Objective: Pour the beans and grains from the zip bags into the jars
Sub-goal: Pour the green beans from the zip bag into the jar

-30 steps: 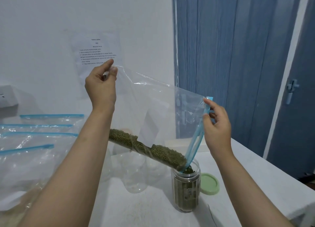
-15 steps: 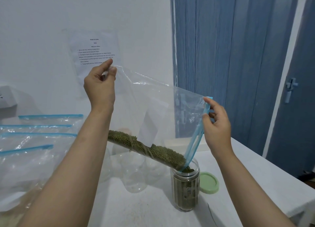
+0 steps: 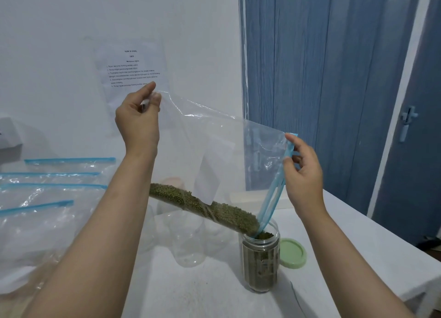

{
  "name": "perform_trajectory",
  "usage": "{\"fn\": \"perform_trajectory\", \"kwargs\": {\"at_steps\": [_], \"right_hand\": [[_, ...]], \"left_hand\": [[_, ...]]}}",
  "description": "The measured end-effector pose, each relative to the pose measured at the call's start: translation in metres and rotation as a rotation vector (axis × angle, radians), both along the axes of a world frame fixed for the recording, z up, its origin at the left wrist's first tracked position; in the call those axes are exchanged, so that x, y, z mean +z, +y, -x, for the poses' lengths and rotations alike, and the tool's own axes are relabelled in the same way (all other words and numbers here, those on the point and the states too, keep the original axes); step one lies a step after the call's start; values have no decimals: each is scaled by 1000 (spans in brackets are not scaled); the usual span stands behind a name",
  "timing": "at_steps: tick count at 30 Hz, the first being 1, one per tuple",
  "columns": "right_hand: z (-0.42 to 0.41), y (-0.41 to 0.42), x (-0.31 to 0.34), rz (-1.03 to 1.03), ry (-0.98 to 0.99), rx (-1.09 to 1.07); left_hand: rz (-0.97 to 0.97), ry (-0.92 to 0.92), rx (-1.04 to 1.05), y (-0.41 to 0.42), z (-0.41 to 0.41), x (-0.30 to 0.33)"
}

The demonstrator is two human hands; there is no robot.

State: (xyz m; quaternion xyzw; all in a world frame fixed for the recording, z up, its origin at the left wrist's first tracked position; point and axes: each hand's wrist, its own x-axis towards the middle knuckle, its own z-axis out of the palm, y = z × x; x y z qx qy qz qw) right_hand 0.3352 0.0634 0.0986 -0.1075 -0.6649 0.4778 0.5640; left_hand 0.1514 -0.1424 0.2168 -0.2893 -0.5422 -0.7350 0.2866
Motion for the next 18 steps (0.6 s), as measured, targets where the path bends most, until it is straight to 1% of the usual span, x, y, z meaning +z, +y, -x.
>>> {"fn": "perform_trajectory", "kwargs": {"at_steps": [18], "right_hand": [[-2,1,-3,-17,-41,-14]], "left_hand": [[19,-10,-23,0,0,-2]]}}
